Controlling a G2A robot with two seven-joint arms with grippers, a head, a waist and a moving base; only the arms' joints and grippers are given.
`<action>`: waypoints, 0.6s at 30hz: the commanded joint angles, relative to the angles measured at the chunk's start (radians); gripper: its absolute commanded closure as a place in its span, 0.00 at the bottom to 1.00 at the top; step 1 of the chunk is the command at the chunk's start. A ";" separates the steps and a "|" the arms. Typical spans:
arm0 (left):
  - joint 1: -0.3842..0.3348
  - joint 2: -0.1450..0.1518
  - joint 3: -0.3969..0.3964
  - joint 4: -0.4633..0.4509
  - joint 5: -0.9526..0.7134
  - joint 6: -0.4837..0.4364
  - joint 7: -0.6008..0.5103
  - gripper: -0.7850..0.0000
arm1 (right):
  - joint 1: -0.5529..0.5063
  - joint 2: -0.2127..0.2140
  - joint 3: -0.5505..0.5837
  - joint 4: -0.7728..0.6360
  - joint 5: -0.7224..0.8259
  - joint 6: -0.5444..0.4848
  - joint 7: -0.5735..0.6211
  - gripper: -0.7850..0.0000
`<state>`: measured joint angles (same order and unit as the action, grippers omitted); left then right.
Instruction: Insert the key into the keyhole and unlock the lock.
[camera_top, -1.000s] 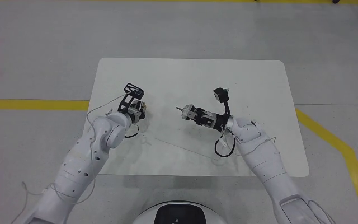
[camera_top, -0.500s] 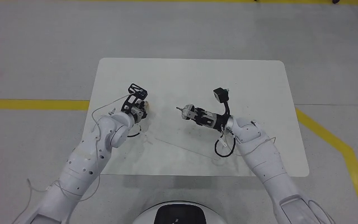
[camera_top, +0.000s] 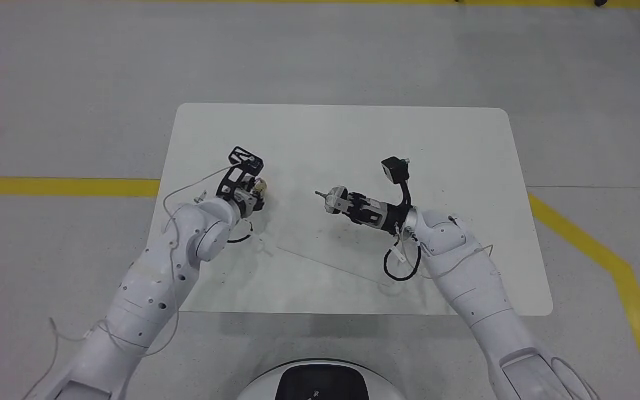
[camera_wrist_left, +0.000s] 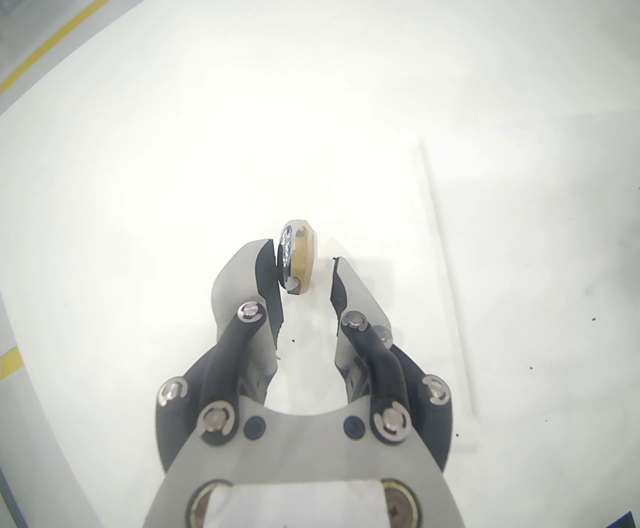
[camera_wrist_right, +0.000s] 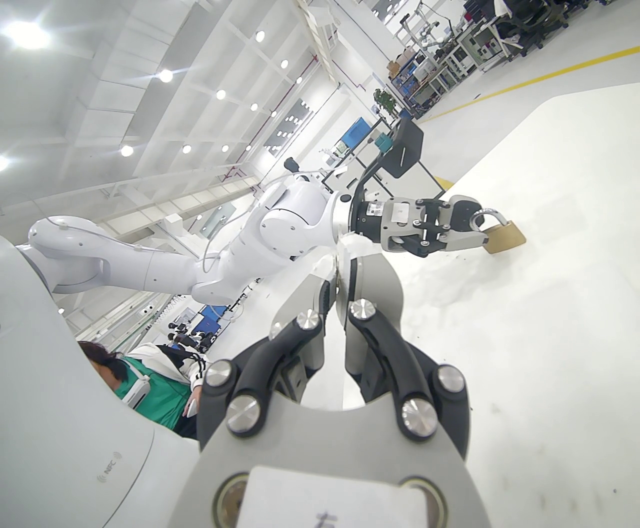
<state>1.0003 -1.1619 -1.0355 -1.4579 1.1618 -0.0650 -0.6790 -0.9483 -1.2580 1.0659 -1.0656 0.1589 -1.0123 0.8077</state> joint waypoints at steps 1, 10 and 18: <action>-0.004 -0.002 0.001 0.004 0.000 0.000 0.001 0.58 | 0.000 0.000 0.000 0.000 0.000 0.000 0.000 1.00; -0.025 -0.014 0.007 0.032 -0.004 -0.005 0.005 0.65 | 0.000 0.000 0.000 0.000 0.000 0.000 0.000 1.00; -0.035 -0.021 0.002 0.053 0.006 0.005 0.013 1.00 | 0.000 0.000 0.000 0.000 0.000 0.000 0.000 1.00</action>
<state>0.9657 -1.1821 -1.0308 -1.4061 1.1664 -0.0597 -0.6662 -0.9483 -1.2580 1.0659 -1.0656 0.1589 -1.0123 0.8077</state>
